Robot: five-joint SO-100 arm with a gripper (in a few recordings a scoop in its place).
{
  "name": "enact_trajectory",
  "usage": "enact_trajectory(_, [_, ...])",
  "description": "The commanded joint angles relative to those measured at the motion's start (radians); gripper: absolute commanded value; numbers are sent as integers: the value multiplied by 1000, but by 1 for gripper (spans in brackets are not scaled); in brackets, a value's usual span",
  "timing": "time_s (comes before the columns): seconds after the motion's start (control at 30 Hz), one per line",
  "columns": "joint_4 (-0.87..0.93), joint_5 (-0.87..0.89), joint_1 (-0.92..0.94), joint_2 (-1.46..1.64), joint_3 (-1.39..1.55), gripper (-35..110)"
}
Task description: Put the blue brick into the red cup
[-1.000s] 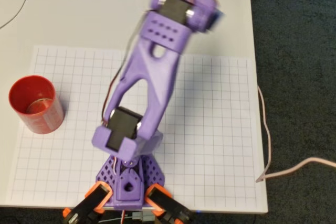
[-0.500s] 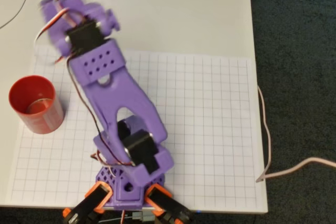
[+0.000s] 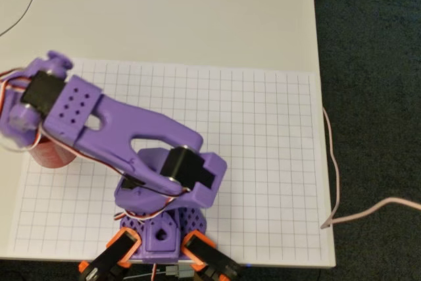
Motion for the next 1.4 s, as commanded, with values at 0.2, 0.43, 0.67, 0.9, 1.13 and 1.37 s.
enact_trajectory(0.2, [-12,-55,32,40,8,0])
enact_trajectory(0.43, [0,-117,132,86,92,0])
enact_trajectory(0.67, [29,-77,172,77,132,0])
enact_trajectory(0.9, [31,-74,183,66,110,0])
enact_trajectory(1.13, [64,-66,164,61,110,46])
enact_trajectory(1.37, [78,-98,144,89,98,47])
